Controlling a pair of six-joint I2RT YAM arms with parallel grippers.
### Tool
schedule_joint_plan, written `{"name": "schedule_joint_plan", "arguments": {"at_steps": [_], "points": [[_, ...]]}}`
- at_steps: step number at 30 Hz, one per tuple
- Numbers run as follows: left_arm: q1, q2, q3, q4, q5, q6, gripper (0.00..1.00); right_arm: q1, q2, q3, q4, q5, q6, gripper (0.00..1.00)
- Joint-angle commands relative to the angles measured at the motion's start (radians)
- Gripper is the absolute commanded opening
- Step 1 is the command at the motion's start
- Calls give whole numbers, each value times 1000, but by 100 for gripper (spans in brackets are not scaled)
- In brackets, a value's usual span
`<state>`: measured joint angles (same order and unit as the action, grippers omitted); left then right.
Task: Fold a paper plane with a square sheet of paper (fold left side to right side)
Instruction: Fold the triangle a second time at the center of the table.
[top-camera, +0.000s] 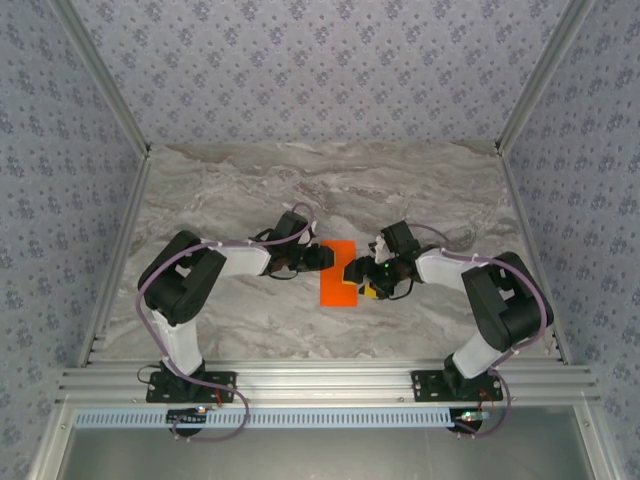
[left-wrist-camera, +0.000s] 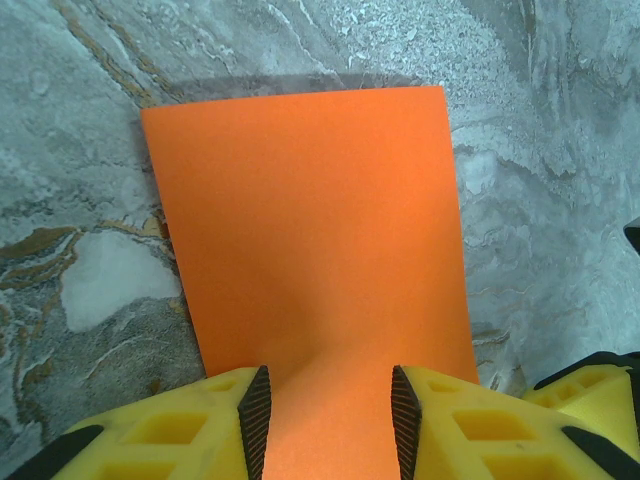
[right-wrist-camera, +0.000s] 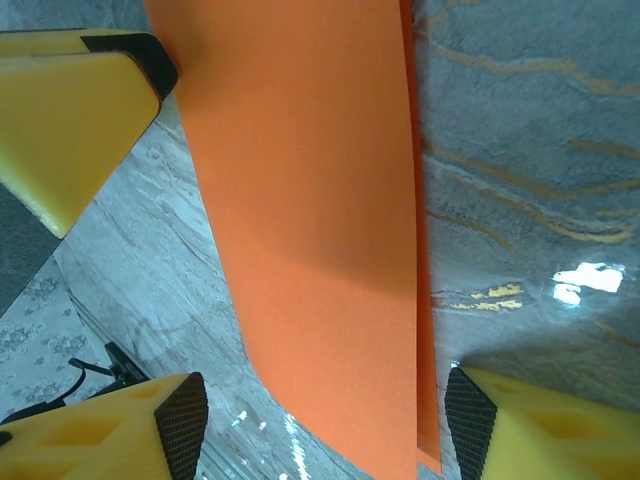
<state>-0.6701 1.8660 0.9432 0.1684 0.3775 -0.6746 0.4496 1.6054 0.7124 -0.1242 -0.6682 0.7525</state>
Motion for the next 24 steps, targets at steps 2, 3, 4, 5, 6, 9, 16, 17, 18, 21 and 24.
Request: {"name": "schedule_joint_plan", "arguments": {"at_steps": [2, 3, 4, 5, 6, 9, 16, 17, 18, 21, 24], "points": [[-8, -11, -24, -38, -17, 8, 39, 31, 45, 40, 110, -56, -7, 66], [-8, -11, -25, -38, -17, 7, 39, 30, 47, 41, 110, -57, -6, 65], [-8, -13, -26, -38, -17, 8, 39, 31, 49, 42, 112, -59, -5, 65], [-9, -13, -26, -37, -16, 7, 39, 31, 50, 46, 113, -59, -5, 64], [-9, -14, -26, -37, -17, 7, 39, 31, 50, 47, 112, -60, -5, 64], [-9, -18, -29, -35, -17, 8, 39, 31, 51, 53, 108, -61, -7, 63], [-3, -62, -36, -34, -20, 17, 45, 10, 46, 59, 96, -68, -19, 63], [-1, -78, -42, -25, -19, 18, 47, 6, 48, 61, 96, -72, -20, 63], [5, -99, -53, -9, -17, 17, 49, 0, 51, 66, 95, -79, -21, 60], [19, -186, -97, 29, -24, 24, 55, -14, 65, 84, 87, -93, -21, 57], [28, -302, -162, 43, -63, 47, 59, -30, 86, 114, 74, -106, -27, 57]]}}
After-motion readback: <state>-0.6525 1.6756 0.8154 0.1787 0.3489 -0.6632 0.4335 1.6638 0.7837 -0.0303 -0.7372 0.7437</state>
